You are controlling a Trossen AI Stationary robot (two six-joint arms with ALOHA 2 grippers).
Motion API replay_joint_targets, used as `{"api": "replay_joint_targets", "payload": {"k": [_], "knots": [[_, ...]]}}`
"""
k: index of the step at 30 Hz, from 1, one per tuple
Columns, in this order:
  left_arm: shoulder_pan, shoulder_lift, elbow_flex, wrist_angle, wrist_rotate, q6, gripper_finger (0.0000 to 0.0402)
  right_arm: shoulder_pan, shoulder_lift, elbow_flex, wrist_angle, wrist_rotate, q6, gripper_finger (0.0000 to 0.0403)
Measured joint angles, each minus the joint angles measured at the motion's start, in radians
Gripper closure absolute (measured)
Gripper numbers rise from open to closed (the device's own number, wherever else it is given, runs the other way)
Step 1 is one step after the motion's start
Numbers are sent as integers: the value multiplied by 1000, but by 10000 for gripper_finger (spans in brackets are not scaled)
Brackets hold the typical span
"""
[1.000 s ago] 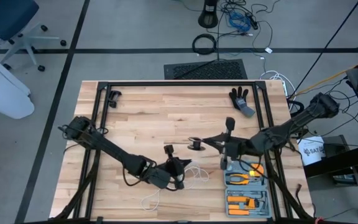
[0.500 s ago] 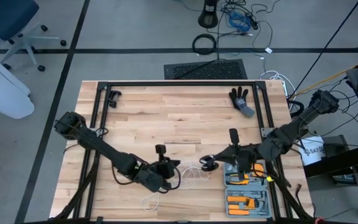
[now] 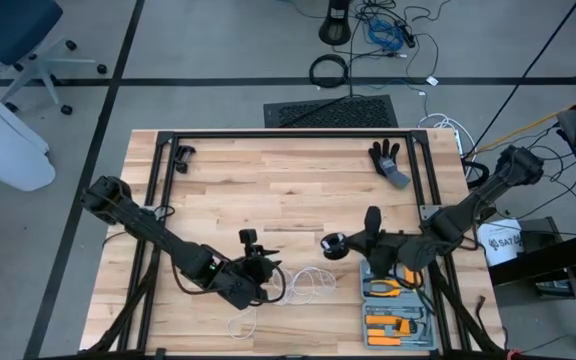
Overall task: Coil cords
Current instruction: Uncoil the white cable wire from the spool, then coil the white cable wire onto the spool
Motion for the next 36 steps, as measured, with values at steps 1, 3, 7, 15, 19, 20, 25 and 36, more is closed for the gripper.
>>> {"api": "replay_joint_targets", "payload": {"k": [1, 3, 7, 15, 19, 20, 25, 36], "knots": [[0, 0, 0, 3, 0, 0, 276, 0, 4, 0, 1, -1, -20, 403], [0, 0, 0, 17, -1, 0, 276, 0, 12, 0, 13, -1, -58, 403], [2, 0, 0, 56, -2, 1, 276, 0, 25, 0, 69, 33, -175, 403], [14, 0, 0, 169, -6, 1, 276, -9, 65, 0, 127, 106, -382, 403], [32, 7, 0, 241, -8, 0, 276, -11, 66, 0, 206, 103, -423, 403], [36, 13, 0, 261, -8, 0, 276, -12, 66, 0, 227, 103, -437, 403], [58, 78, 0, 356, -9, 0, 276, -8, 66, 0, 300, 99, -475, 403], [92, 162, -1, 658, 87, 0, 276, -8, 66, 0, 303, 102, -444, 403]]}}
